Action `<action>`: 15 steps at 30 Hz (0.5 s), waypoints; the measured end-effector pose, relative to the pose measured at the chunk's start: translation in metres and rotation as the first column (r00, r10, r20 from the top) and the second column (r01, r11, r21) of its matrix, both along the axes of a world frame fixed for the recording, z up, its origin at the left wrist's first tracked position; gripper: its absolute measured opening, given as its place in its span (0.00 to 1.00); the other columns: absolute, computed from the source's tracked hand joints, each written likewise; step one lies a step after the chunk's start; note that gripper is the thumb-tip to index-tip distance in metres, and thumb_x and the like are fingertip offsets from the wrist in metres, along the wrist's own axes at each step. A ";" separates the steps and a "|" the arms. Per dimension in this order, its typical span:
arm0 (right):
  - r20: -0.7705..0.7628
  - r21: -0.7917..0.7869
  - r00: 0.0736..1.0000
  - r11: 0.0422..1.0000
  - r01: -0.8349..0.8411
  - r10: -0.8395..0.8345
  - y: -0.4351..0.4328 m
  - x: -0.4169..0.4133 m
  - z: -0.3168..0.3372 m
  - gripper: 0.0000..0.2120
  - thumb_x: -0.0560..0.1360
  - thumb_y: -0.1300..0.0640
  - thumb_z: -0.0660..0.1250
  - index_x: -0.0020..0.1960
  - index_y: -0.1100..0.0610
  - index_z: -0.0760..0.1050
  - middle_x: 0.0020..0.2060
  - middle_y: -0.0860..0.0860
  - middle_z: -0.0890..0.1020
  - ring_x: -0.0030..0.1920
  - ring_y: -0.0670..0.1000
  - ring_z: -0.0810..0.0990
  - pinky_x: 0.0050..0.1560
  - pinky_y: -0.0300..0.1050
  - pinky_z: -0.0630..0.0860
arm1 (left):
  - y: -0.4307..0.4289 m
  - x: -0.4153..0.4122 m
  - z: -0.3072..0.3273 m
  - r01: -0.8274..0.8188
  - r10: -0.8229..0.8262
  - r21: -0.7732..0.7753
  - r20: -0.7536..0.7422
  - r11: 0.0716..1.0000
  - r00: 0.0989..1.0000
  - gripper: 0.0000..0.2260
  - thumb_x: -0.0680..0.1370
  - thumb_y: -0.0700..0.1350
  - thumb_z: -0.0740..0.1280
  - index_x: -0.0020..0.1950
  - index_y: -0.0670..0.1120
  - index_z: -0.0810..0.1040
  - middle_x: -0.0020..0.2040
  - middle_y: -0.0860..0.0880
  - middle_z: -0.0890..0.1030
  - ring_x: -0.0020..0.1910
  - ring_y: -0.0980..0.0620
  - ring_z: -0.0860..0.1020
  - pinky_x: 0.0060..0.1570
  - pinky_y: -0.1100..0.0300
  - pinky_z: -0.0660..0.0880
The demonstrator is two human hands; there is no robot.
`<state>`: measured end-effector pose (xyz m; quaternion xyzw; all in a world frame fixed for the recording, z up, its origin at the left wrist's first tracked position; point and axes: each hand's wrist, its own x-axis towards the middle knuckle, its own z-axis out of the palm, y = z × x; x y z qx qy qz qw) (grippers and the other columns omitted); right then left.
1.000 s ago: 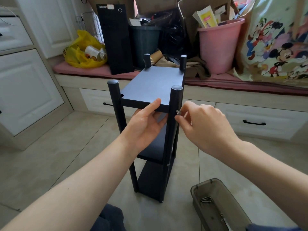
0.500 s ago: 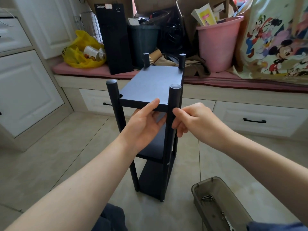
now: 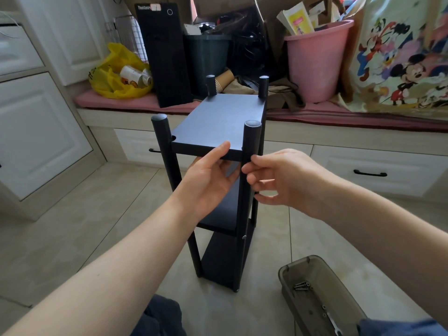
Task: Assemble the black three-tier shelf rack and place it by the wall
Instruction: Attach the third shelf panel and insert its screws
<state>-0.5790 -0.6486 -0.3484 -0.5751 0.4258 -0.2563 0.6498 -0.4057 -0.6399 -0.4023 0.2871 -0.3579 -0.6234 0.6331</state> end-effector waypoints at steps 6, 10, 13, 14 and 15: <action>-0.398 -0.725 0.864 0.682 -0.092 -0.307 -0.005 -0.005 -0.006 0.11 0.79 0.49 0.66 0.41 0.54 0.80 0.32 0.47 0.83 0.38 0.49 0.81 0.46 0.50 0.78 | 0.001 0.000 0.001 0.050 -0.050 -0.011 -0.064 0.999 0.997 0.07 0.81 0.44 0.66 0.53 0.43 0.82 0.58 0.42 0.83 0.61 0.46 0.82 0.60 0.55 0.78; -0.402 -0.868 0.801 0.463 -0.179 -0.444 -0.007 -0.008 -0.010 0.09 0.78 0.46 0.68 0.46 0.52 0.78 0.35 0.45 0.81 0.40 0.50 0.80 0.44 0.48 0.76 | 0.000 -0.001 -0.001 0.059 -0.060 -0.017 -0.060 0.998 0.996 0.08 0.83 0.44 0.65 0.52 0.44 0.84 0.58 0.43 0.84 0.60 0.47 0.82 0.61 0.55 0.78; -0.239 -0.537 0.954 0.843 0.026 -0.182 -0.008 -0.004 -0.005 0.09 0.78 0.51 0.69 0.43 0.55 0.81 0.32 0.47 0.83 0.33 0.42 0.77 0.40 0.38 0.73 | 0.002 0.000 0.000 0.056 -0.057 -0.028 -0.043 0.998 0.997 0.10 0.82 0.44 0.65 0.48 0.45 0.86 0.56 0.44 0.84 0.59 0.48 0.82 0.60 0.56 0.78; -0.168 -0.317 0.982 0.948 0.034 -0.092 -0.008 -0.004 -0.003 0.10 0.78 0.51 0.69 0.44 0.56 0.82 0.32 0.47 0.84 0.34 0.43 0.77 0.41 0.38 0.74 | 0.002 0.001 0.001 0.056 -0.057 -0.028 -0.037 0.998 0.998 0.10 0.82 0.45 0.65 0.48 0.45 0.86 0.56 0.43 0.84 0.59 0.48 0.82 0.60 0.56 0.78; -0.117 -0.152 0.993 0.988 0.013 -0.031 -0.009 -0.005 -0.003 0.10 0.79 0.50 0.69 0.46 0.56 0.82 0.34 0.48 0.84 0.35 0.45 0.77 0.43 0.40 0.75 | 0.002 0.002 0.001 0.055 -0.056 -0.026 -0.034 0.998 0.998 0.10 0.82 0.45 0.65 0.48 0.45 0.86 0.56 0.43 0.83 0.60 0.48 0.82 0.59 0.57 0.78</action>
